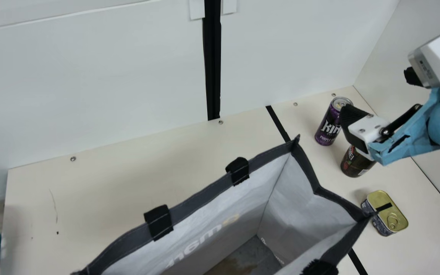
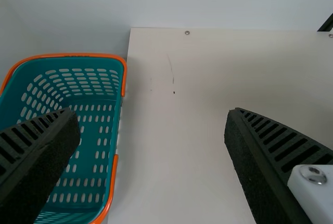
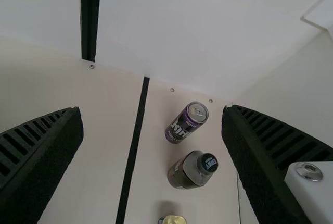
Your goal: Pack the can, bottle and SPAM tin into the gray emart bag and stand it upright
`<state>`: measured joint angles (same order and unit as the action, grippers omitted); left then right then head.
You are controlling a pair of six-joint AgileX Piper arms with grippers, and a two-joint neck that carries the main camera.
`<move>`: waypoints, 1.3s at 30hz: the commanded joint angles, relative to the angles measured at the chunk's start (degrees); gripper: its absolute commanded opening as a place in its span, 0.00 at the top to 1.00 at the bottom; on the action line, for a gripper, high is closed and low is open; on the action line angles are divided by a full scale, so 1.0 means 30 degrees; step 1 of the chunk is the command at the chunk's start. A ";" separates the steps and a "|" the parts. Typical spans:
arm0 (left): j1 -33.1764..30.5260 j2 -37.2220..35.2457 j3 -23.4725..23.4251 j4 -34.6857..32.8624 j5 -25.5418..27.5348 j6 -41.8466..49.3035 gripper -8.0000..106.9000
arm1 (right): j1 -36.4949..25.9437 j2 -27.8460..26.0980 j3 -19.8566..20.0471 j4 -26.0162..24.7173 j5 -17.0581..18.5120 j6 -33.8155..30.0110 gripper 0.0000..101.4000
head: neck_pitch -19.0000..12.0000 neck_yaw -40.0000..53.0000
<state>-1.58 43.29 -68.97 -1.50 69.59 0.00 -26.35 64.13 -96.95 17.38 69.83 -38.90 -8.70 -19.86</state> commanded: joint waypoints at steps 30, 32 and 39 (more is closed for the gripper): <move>0.0000 0.0000 0.0000 0.0000 0.0000 0.0000 0.15 | -0.1728 0.0047 0.3280 -0.1045 -0.0002 0.0143 0.06 | -0.0433 -0.0046; 0.0000 0.0000 0.0000 0.0000 0.0000 0.0000 0.15 | -0.1728 0.0047 0.3280 -0.1045 -0.0003 0.0143 0.06 | -0.0433 -0.0046; 0.0000 0.0000 0.0000 0.0000 0.0000 0.0000 0.21 | -0.1728 0.0047 0.3280 -0.1045 -0.0003 0.0143 0.06 | -0.0433 -0.0046</move>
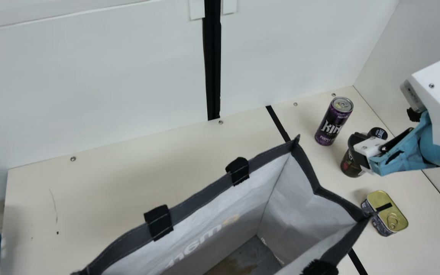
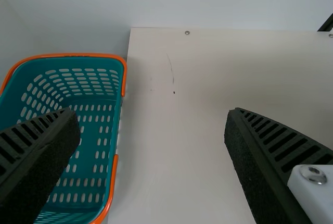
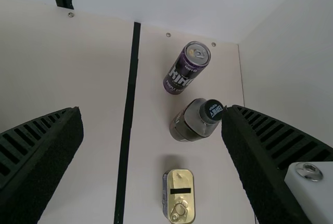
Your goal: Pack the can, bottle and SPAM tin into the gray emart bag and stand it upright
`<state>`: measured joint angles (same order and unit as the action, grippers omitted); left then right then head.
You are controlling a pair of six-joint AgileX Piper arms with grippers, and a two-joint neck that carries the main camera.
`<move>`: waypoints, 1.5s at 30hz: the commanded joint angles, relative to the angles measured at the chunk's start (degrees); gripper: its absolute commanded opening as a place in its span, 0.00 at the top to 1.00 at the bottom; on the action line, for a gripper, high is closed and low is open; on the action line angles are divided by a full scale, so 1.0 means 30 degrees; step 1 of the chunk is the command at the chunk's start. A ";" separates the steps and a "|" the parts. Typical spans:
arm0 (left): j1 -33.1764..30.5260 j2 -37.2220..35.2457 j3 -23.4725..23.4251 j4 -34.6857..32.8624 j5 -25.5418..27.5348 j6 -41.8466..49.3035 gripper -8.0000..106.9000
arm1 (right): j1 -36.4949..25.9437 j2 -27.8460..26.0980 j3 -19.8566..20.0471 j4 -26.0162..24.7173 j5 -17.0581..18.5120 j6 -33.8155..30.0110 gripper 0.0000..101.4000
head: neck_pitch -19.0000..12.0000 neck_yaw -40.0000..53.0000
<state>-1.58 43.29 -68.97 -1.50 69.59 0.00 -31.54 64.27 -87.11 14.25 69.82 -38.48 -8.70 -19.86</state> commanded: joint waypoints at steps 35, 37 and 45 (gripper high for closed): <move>-0.1466 0.2046 -0.2123 -0.0240 -0.0952 0.1193 0.15 | 0.0000 0.0000 0.0000 0.0000 0.0000 0.0000 0.06 | -0.0433 -0.0046; -0.1572 0.2373 -0.2471 -0.0420 -0.1052 0.1487 0.15 | 0.0000 0.0000 0.0000 0.0000 0.0000 0.0000 0.06 | -0.0433 -0.0046; -0.1518 0.3651 -0.3847 -0.1547 -0.1366 0.2995 0.15 | 0.0000 0.0000 0.0000 0.0000 0.0000 0.0000 0.06 | -0.0433 -0.0046</move>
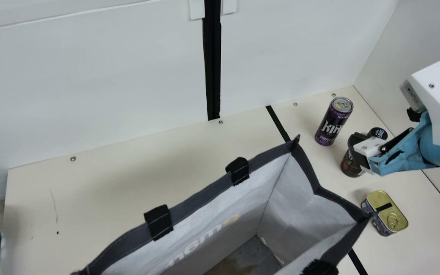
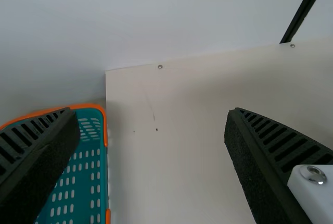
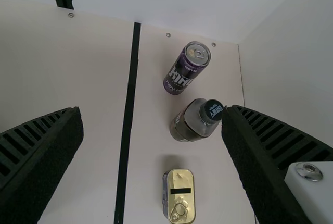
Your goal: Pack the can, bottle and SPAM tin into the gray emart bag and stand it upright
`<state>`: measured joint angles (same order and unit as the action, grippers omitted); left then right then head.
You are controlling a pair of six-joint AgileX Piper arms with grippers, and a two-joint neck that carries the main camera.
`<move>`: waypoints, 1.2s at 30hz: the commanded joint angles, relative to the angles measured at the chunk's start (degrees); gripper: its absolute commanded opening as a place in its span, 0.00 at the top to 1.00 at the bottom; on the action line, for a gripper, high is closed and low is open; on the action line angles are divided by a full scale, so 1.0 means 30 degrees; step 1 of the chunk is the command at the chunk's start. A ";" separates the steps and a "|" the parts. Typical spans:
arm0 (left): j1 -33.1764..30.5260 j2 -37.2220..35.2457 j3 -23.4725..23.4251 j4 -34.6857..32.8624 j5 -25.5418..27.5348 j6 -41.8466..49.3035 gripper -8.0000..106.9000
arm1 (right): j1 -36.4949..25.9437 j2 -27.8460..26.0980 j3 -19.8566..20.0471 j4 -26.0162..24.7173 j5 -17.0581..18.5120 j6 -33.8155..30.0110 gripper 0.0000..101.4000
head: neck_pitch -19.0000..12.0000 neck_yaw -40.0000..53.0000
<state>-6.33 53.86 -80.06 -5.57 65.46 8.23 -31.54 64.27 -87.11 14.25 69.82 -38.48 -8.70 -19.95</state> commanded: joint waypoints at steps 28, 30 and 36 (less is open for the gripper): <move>0.0508 0.4051 -0.5394 -0.5012 0.1361 0.5495 0.15 | 0.0000 0.0000 0.0000 0.0000 0.0000 0.0000 0.06 | -0.0433 -0.0016; 0.0133 0.4222 -0.5703 -0.4974 0.1434 0.5544 0.15 | 0.0000 0.0000 0.0000 0.0000 0.0000 0.0000 0.06 | -0.0433 -0.0016; -0.1309 0.4667 -0.6461 -0.4584 0.1479 0.5521 0.15 | 0.0000 0.0000 0.0000 0.0000 0.0000 0.0000 0.06 | -0.0433 -0.0016</move>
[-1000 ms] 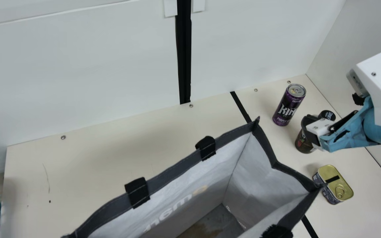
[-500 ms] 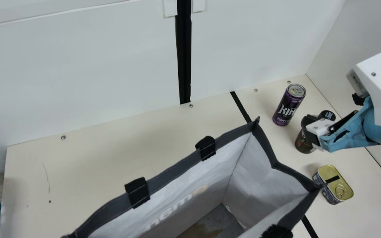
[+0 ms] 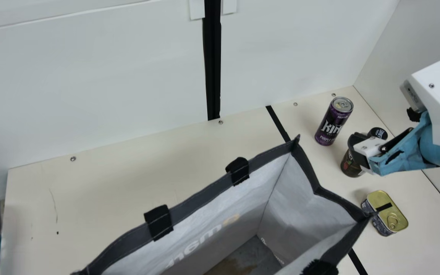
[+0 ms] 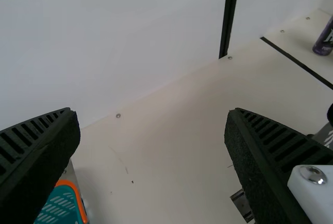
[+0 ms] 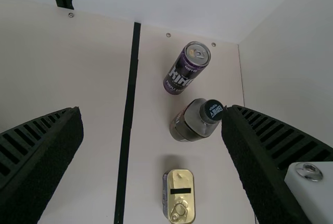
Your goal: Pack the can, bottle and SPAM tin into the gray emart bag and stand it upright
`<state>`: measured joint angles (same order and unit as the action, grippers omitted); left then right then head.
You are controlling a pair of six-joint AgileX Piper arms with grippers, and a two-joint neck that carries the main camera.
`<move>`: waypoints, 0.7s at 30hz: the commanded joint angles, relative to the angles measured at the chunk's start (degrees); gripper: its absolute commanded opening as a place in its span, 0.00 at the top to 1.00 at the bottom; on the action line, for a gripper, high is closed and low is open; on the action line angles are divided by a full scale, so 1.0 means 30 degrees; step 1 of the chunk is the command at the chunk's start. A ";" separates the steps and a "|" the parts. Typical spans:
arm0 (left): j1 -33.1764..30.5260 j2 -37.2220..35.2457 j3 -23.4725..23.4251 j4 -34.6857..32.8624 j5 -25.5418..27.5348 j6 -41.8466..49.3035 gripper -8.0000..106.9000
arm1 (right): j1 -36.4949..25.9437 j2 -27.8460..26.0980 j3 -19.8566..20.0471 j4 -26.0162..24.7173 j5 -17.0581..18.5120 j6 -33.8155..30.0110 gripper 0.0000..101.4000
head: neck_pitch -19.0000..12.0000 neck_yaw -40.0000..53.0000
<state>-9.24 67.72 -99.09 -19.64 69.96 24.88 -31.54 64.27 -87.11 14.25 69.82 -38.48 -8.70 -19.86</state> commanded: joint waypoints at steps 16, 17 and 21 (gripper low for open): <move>-0.4548 0.1081 -0.1764 0.1082 -0.0019 -0.1011 0.15 | 0.0000 0.0000 0.0000 0.0000 0.0000 0.0000 0.06 | -0.0433 -0.0046; -0.4806 0.1119 -0.1817 0.1074 -0.0019 -0.1099 0.15 | 0.0000 0.0000 0.0000 0.0000 0.0000 0.0000 0.06 | -0.0433 -0.0046; -0.5808 0.1280 -0.2060 0.1111 -0.0019 -0.1374 0.15 | 0.0000 0.0000 0.0000 0.0000 0.0000 0.0000 0.06 | -0.0433 -0.0046</move>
<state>-25.66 71.48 -105.11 -16.44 69.89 20.97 -31.54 64.27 -87.11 14.25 69.82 -38.48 -8.70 -19.95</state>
